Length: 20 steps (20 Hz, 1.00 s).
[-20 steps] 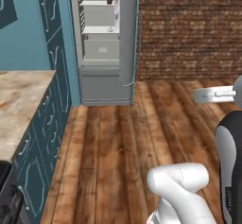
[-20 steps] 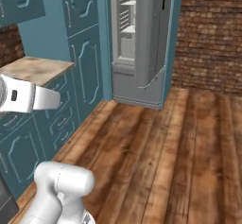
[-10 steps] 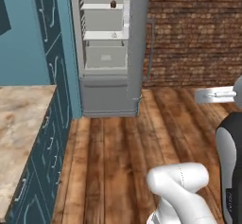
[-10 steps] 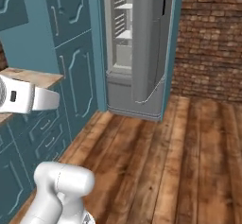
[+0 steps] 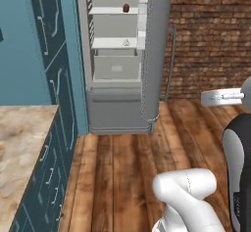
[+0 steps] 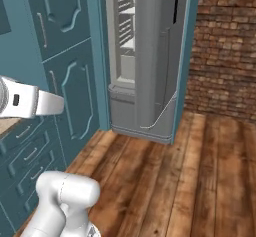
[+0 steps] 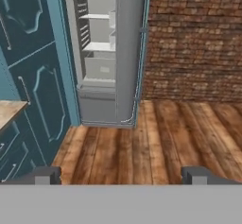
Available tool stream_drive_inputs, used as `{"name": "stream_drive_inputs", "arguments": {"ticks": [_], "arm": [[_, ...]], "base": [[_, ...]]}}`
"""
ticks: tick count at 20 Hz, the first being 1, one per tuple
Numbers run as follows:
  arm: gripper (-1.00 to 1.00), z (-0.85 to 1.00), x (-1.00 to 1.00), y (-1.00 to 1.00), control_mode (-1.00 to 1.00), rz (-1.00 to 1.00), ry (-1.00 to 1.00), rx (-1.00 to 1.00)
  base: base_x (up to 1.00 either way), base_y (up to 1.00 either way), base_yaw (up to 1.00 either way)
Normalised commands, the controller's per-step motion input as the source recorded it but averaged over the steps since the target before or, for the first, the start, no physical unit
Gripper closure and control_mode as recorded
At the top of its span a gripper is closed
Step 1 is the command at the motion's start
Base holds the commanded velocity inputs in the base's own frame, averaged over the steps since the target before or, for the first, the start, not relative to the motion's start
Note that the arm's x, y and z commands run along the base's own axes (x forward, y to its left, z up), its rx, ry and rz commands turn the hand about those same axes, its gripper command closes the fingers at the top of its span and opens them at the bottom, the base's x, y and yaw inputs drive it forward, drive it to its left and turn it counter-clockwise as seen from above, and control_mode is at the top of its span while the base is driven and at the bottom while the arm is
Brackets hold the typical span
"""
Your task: Retrieve the bottle and the shaker from the cabinet and place them next to the mixing bowl on the counter. Then add garlic from the fridge to the mixing bowl.
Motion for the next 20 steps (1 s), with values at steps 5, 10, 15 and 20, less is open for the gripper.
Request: {"name": "stream_drive_inputs", "arguments": {"ticks": [5, 10, 15, 20], "arm": [[-1.0, 0.0, 0.0, 0.0, 1.0, 0.0, 0.0, 0.0], [-1.0, 0.0, 0.0, 0.0, 1.0, 0.0, 0.0, 0.0], [-1.0, 0.0, 0.0, 0.0, 1.0, 0.0, 0.0, 0.0], [-1.0, 0.0, 0.0, 0.0, 1.0, 0.0, 0.0, 0.0]], "base": [[0.29, 0.43, 0.14], [0.02, 0.56, 0.04], [0.57, 0.87, -0.01], [0.94, 0.66, -0.13]]}}
